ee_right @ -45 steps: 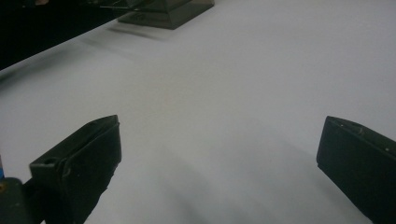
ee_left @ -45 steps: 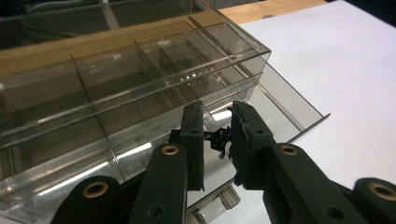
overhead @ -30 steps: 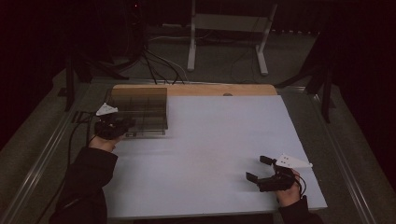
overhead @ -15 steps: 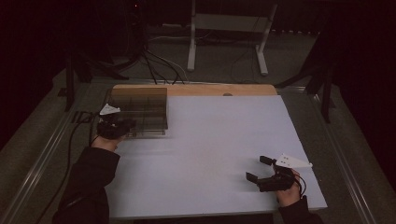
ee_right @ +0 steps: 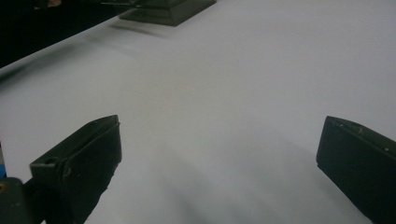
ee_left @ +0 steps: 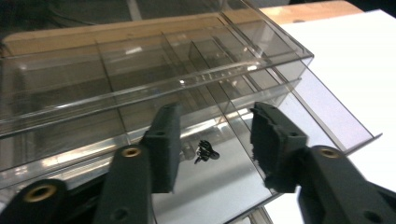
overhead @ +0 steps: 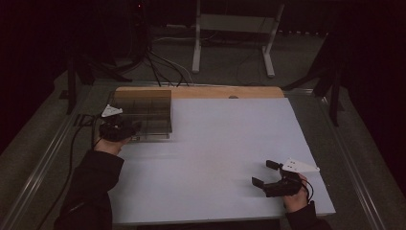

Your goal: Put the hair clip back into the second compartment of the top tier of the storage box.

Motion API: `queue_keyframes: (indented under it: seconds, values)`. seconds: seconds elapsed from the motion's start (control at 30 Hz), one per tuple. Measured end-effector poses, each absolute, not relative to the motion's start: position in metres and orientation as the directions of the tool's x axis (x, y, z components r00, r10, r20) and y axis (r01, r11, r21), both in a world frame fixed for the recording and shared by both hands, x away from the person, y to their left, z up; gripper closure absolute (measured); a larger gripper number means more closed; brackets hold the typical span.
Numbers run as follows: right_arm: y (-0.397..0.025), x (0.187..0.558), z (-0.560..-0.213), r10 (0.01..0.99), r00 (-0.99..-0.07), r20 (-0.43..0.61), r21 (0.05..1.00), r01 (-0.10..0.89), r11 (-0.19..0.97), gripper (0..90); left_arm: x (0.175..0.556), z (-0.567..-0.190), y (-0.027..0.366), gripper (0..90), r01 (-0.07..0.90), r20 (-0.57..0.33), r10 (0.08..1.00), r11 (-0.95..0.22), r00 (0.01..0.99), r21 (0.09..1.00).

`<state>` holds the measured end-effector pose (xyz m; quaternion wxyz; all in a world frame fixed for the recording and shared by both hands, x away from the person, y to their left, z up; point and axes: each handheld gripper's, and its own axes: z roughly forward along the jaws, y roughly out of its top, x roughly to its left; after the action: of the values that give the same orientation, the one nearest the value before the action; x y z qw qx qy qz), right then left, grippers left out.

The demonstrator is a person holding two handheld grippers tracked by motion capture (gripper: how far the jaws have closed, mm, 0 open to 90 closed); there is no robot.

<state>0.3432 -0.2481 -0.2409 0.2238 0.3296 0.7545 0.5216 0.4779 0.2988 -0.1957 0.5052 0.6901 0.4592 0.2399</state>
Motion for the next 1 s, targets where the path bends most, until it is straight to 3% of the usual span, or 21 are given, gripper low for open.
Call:
queue_keyframes:
  seconds: [0.73,1.0]
  values:
    - [-0.248,0.343,-0.241,0.73,-0.683,0.008,0.934,0.266,0.239,0.0,0.467,-0.181,0.293,25.7,0.378,-0.119,0.881,-0.072,0.458,0.923]
    - [-0.249,0.344,-0.241,0.728,-0.685,0.01,0.935,0.265,0.237,0.0,0.468,-0.174,0.287,16.1,0.402,-0.16,0.872,-0.045,0.463,0.915]
